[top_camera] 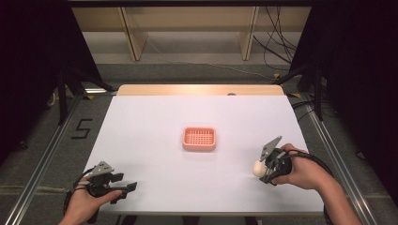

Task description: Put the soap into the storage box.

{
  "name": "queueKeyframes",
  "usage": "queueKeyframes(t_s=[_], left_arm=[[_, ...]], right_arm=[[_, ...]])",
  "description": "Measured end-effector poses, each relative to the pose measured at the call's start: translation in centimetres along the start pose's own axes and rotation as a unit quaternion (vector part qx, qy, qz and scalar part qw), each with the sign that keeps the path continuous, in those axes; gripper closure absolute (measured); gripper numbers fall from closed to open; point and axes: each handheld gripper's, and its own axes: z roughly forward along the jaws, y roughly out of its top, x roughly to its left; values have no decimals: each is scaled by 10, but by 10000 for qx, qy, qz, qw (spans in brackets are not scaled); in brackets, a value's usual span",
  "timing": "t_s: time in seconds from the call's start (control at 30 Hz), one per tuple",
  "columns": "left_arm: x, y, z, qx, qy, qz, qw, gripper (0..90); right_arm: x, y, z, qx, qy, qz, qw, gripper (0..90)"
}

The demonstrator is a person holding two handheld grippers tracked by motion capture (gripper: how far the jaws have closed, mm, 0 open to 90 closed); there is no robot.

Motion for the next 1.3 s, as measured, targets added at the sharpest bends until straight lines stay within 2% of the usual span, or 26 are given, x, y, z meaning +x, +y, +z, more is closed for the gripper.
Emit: queueKeyframes(t_s=[0.03, 0.07, 0.13, 0.17, 0.23, 0.27, 0.4, 0.43, 0.47, 0.5, 0.53, 0.57, 0.63, 0.73, 0.77, 0.8, 0.83, 0.87, 0.9, 0.97, 1.0, 1.07, 1.17, 1.23, 1.27, 1.3], left_arm=[[0, 0, 0, 3, 2, -2, 10000, 291], [-1, 0, 1, -34, -14, -45, 10000, 291], [0, 0, 0, 10, 3, 10, 10000, 291], [0, 0, 0, 3, 3, 7, 10000, 291], [0, 0, 0, -31, 13, 2, 10000, 291], [0, 0, 0, -29, 23, -3, 10000, 290], [0, 0, 1, -32, 20, 1, 10000, 291], [0, 0, 1, -32, 18, -1, 10000, 291], [0, 0, 1, -31, 19, 2, 10000, 291], [0, 0, 1, -32, 20, 1, 10000, 291], [0, 0, 1, -30, 19, 3, 10000, 291], [0, 0, 1, -37, 11, 7, 10000, 291], [-1, 0, 1, -71, -3, -29, 10000, 291], [-1, 0, 1, -72, 1, -38, 10000, 291], [-1, 0, 0, -59, -9, -34, 10000, 291], [0, 0, 0, -38, -14, -31, 10000, 291], [0, 0, 0, -41, -14, -31, 10000, 291], [0, 0, 0, -43, -17, -37, 10000, 291], [-1, 0, 0, -49, -16, -42, 10000, 291], [0, 0, -1, 1, -9, 8, 10000, 291], [0, 0, -1, -2, -9, 6, 10000, 291], [0, 0, -1, -6, -10, 3, 10000, 291], [0, 0, 0, -60, 9, -17, 10000, 291], [0, 0, -1, -64, 12, -8, 10000, 291], [0, 0, -1, -63, 10, -5, 10000, 291], [0, 0, -1, -61, 10, -4, 10000, 291]], right_arm=[[-1, -1, 0, -84, 29, -49, 9999, 506], [0, -2, 0, -188, -25, -24, 9998, 507], [1, -3, -1, -328, 1, 76, 9994, 507], [0, -4, -1, -471, -2, -62, 9989, 507], [1, -5, -1, -657, -11, 14, 9978, 507], [3, -6, -2, -710, 19, 156, 9974, 507], [3, -9, -2, -1133, -40, 148, 9934, 507], [6, -9, -2, -1163, -28, 305, 9927, 507], [3, -10, -1, -1326, -22, 148, 9911, 507], [3, -10, -2, -1384, -26, 160, 9902, 507], [5, -11, -3, -1392, -39, 346, 9897, 507], [3, -10, 0, -1638, -9, 190, 9863, 507], [6, -12, -2, -1670, -53, 497, 9847, 507], [6, -12, 0, -1893, -113, 637, 9798, 507], [7, -13, 0, -1931, -43, 700, 9787, 507], [6, -13, 1, -2036, -89, 611, 9771, 507], [5, -14, 1, -2101, -109, 702, 9751, 507], [4, -15, -1, -2090, -95, 651, 9757, 507], [5, -15, 1, -2215, -130, 768, 9720, 507], [6, -16, -1, -2264, -64, 884, 9700, 507], [5, -16, 0, -2388, -79, 877, 9671, 507], [5, -17, 0, -2495, -111, 956, 9636, 507], [5, -17, -1, -2621, -105, 1053, 9592, 507], [3, -17, -1, -2741, -179, 1021, 9561, 507], [5, -17, -2, -2747, -100, 1163, 9544, 507], [5, -16, -2, -2793, -158, 1145, 9532, 507]])
